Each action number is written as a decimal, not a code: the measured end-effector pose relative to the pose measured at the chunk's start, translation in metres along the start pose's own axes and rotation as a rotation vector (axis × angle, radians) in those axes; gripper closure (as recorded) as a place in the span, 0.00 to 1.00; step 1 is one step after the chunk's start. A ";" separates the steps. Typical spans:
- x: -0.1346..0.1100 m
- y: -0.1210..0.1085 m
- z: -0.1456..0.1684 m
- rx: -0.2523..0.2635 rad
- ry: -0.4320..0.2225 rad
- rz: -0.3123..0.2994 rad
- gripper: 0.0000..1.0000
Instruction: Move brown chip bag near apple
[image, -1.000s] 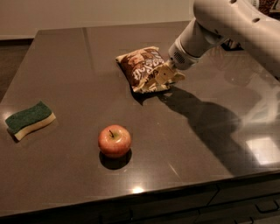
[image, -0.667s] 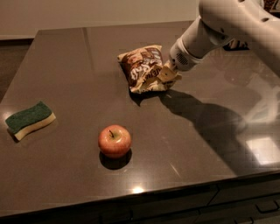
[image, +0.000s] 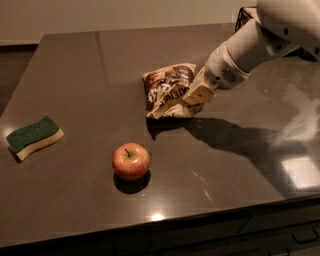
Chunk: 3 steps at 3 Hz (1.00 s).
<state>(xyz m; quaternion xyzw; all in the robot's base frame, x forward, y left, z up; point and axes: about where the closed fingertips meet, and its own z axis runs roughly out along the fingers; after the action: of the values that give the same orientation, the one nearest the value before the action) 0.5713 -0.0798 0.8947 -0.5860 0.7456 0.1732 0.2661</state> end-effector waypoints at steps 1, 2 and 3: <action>0.007 0.032 -0.018 -0.097 -0.048 -0.143 1.00; 0.010 0.054 -0.026 -0.159 -0.073 -0.230 1.00; 0.009 0.073 -0.025 -0.210 -0.101 -0.276 1.00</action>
Offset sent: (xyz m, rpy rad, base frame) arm -0.0858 -0.0158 0.0174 0.0737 -0.0336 0.4002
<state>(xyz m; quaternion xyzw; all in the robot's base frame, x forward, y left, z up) 0.4945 -0.0827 0.9055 -0.6979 0.6216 0.2410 0.2616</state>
